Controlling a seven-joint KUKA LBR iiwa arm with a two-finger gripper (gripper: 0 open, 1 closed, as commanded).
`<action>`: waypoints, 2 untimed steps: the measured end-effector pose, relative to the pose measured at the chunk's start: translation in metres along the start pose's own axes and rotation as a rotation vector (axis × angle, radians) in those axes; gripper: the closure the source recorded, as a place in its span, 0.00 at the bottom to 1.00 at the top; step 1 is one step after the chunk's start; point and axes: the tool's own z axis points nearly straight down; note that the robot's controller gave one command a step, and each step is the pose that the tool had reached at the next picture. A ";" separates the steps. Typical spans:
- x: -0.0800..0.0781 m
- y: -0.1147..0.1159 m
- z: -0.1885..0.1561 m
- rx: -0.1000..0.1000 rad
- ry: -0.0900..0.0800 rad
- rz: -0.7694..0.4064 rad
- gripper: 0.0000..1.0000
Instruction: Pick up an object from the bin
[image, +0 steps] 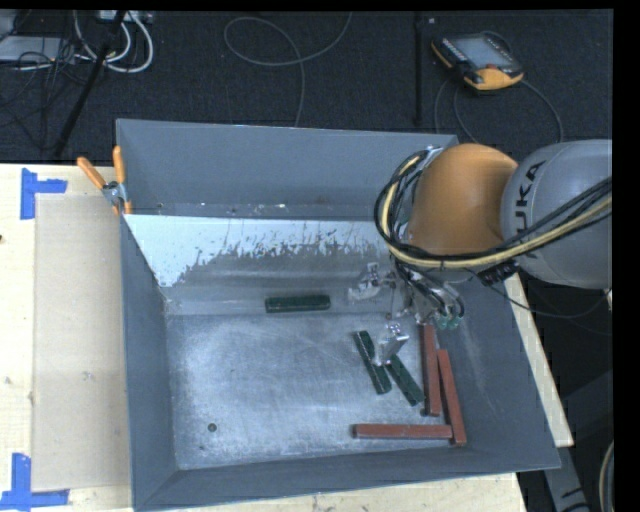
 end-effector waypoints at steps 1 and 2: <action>0.036 -0.047 0.016 0.000 0.003 0.199 0.00; 0.037 -0.050 0.053 0.000 0.003 0.310 0.00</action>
Offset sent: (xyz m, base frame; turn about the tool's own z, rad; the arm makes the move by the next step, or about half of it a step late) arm -0.0284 -0.0550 -0.0565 0.3113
